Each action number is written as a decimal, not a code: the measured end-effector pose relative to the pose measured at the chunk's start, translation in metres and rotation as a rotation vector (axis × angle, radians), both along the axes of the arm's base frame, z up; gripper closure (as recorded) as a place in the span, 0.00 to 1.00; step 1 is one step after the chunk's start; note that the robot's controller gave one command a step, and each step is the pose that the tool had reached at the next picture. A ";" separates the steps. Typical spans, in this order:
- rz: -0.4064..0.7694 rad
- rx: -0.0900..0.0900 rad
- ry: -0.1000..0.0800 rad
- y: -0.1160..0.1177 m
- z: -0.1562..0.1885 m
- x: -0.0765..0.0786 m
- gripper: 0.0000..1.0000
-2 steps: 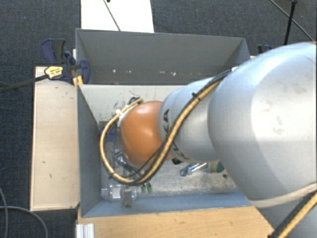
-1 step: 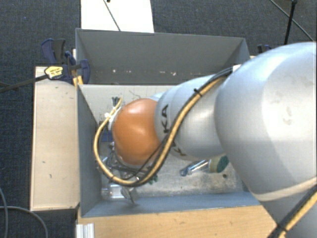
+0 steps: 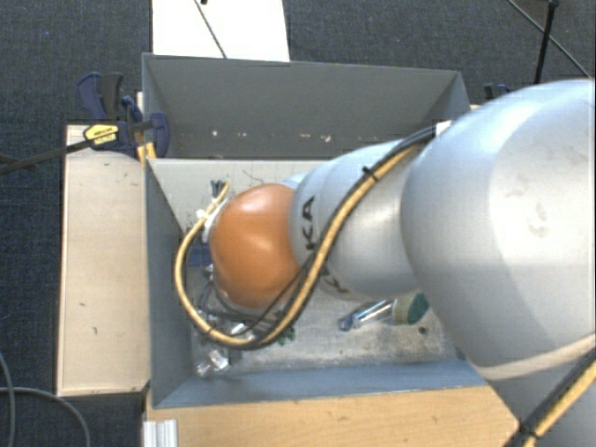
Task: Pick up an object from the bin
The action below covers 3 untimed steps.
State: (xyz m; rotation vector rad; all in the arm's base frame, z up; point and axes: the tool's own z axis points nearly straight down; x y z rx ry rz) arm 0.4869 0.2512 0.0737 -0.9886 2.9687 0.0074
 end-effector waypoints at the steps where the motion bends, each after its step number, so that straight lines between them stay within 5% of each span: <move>1: -0.009 -0.003 -0.001 0.000 0.198 0.014 1.00; 2: 0.115 -0.013 0.016 -0.095 0.095 -0.006 1.00; 3: 0.024 -0.006 0.012 -0.041 0.037 0.012 1.00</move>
Offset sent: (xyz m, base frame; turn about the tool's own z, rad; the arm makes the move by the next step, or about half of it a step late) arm 0.0116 -0.0012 0.1926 0.0047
